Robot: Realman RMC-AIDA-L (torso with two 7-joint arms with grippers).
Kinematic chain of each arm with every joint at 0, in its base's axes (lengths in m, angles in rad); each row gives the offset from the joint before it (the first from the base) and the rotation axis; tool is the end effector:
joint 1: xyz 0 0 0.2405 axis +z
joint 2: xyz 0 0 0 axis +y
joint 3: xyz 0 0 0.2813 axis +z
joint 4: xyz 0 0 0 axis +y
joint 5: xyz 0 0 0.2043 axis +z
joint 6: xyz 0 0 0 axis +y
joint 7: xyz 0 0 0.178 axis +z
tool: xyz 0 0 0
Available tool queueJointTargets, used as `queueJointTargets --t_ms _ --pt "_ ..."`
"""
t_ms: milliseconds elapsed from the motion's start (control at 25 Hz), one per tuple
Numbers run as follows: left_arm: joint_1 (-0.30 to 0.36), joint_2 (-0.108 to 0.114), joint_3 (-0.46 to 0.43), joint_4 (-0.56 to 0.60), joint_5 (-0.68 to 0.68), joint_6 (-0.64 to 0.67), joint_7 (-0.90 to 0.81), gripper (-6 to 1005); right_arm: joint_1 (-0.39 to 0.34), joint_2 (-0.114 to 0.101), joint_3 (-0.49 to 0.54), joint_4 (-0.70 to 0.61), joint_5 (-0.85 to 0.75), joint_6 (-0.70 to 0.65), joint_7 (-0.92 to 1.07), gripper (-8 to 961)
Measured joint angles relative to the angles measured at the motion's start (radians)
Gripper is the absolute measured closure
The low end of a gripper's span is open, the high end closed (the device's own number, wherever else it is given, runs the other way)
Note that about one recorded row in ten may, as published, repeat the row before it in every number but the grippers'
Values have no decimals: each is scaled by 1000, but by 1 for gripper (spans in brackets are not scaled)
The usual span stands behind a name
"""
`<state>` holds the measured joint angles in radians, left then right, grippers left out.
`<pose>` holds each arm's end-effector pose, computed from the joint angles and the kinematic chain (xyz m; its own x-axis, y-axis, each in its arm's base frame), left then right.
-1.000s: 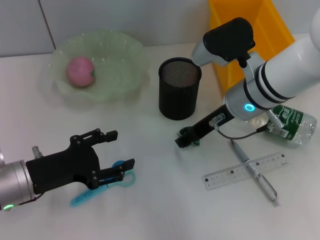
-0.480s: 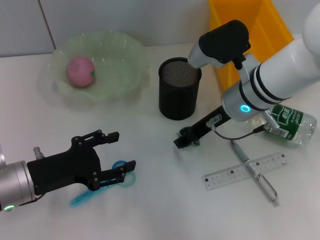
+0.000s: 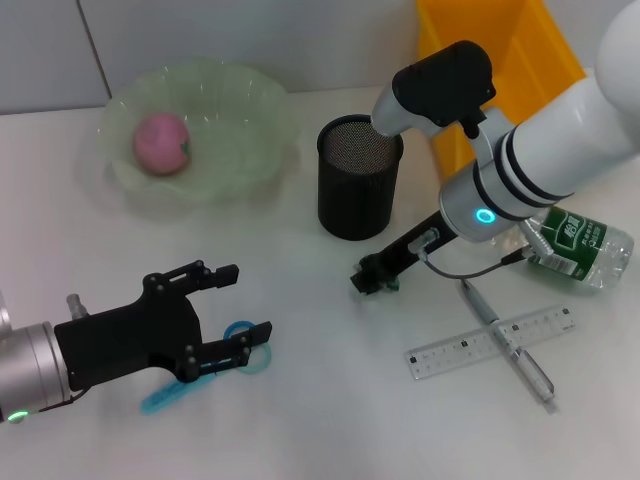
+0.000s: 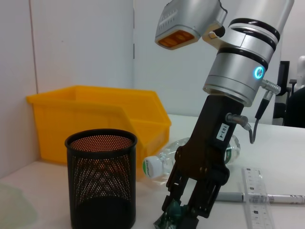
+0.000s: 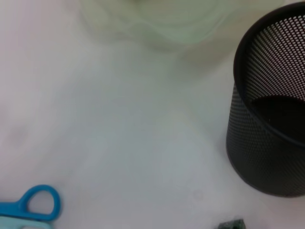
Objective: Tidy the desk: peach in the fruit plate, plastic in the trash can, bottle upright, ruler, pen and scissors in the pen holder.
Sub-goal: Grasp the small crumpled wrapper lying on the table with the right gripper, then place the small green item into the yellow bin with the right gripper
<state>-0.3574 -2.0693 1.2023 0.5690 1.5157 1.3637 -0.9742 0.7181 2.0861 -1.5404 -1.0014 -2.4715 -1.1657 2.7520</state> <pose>-0.2768 0.3076 -0.0874 0.8549 0.1109 0.5068 0.2772 -0.9234 -0.2655 0.2076 0.4005 -0.1083 0.6600 -0.7499 0.0450 -0.6647 -0.6108 -0.4302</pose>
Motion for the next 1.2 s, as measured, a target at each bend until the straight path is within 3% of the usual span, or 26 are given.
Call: queueJointTargets --t_ms 320,560,680,920,1200 --pt "0 0 3 0 0 -5 0 215 7 0 1 19 0 5 0 391" --pt "0 0 3 0 0 -2 0 215 -7 0 6 -2 9 -3 -3 578" --pt "0 0 3 0 0 -1 0 215 -19 -2 8 -29 18 -15 -4 606" --pt "0 0 3 0 0 0 0 215 -91 -6 59 -195 17 -90 -4 651" --pt "0 0 3 0 0 0 0 215 -188 -9 261 -452 -36 -220 -19 652"
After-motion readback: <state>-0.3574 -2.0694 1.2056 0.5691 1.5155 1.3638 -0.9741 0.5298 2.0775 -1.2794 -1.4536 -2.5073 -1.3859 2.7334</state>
